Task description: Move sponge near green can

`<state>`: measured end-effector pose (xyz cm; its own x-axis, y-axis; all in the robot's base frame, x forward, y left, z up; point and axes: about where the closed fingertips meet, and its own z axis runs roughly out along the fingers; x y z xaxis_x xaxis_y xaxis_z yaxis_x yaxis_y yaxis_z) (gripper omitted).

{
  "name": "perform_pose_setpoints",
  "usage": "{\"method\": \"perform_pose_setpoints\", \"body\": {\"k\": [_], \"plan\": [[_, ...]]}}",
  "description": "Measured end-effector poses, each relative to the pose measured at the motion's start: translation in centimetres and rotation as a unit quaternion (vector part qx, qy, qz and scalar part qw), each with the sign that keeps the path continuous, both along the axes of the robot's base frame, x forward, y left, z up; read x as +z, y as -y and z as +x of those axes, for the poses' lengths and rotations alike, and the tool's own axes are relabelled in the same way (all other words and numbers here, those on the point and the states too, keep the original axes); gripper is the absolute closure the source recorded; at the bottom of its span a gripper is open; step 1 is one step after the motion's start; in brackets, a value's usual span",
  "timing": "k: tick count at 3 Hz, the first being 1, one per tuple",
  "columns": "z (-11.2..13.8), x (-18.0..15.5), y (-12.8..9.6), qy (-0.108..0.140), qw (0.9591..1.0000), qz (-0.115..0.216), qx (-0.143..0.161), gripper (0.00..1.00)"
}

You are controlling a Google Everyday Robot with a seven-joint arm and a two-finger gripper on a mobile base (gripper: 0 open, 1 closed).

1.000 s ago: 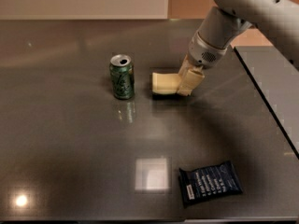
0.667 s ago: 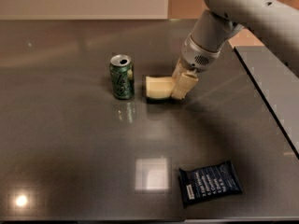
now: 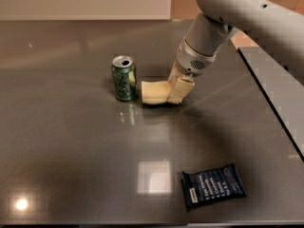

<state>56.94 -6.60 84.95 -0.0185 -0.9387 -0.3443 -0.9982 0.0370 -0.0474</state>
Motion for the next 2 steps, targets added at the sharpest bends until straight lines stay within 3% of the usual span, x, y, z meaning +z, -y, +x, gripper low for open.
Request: {"method": "perform_pose_setpoints", "body": {"k": [2], "plan": [[-0.08, 0.01, -0.33, 0.003, 1.0000, 0.002, 0.004, 0.13]]}}
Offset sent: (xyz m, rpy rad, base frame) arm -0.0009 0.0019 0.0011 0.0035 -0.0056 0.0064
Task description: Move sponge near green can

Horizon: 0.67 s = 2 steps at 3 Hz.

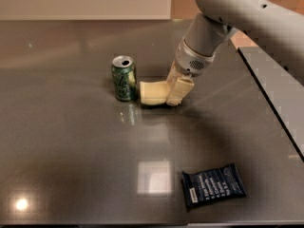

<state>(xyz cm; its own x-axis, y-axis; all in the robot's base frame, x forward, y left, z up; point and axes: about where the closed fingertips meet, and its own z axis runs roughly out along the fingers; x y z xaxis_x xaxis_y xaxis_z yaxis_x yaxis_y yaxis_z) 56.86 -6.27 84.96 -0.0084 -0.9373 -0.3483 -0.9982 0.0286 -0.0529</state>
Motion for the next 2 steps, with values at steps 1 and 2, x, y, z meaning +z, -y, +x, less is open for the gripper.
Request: {"method": "perform_pose_setpoints", "body": {"k": [1, 2], "plan": [[0.02, -0.11, -0.10, 0.000, 1.0000, 0.000, 0.001, 0.00], [0.02, -0.12, -0.11, 0.000, 1.0000, 0.000, 0.001, 0.00]]}}
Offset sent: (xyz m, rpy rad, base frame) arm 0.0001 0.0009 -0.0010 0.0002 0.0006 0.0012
